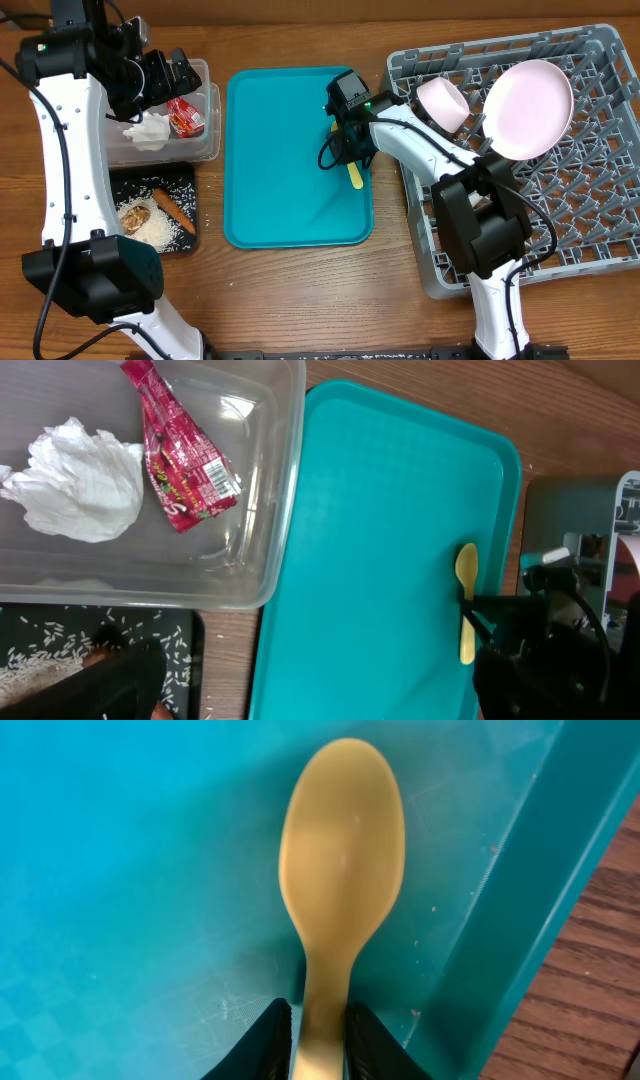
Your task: Sort waste into correct bins and load items into the dishwasher
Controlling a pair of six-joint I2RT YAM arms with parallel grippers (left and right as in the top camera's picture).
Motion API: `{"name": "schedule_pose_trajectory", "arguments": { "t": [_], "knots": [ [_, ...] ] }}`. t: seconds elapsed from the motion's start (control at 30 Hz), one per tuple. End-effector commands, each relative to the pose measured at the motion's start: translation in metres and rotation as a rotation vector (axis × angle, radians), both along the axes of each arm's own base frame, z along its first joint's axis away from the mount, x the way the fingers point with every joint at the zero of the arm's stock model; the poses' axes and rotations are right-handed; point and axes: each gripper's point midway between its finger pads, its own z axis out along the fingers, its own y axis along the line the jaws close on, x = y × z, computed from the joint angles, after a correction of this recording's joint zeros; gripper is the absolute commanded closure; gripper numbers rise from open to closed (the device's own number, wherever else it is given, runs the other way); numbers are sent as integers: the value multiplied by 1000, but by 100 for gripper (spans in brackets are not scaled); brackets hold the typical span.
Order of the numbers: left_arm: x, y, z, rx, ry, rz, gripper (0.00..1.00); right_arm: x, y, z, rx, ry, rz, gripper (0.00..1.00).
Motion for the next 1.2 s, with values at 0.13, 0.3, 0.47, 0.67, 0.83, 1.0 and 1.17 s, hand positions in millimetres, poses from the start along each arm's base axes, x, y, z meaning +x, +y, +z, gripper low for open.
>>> {"name": "schedule_pose_trajectory", "arguments": {
  "t": [0.13,0.3,0.47,0.67,0.83,1.0,1.17],
  "knots": [
    [1,-1,9,12,-27,-3,0,-10,-8,-30,-36,74,11,96],
    [1,-1,9,12,-27,-3,0,-8,-9,-21,-41,68,11,96],
    [1,-1,9,12,-27,-3,0,1,-2,36,-12,34,1,96],
    [1,-1,9,11,-26,-3,0,0,-10,151,67,-47,-123,96],
    [1,-1,9,12,-27,-3,0,-8,-62,205,60,-82,-287,96],
    [1,-1,9,12,-27,-3,0,-21,-130,214,11,-17,-445,96],
    [1,-1,9,11,-26,-3,0,-20,-163,196,-31,27,-455,96]
  ]
}}
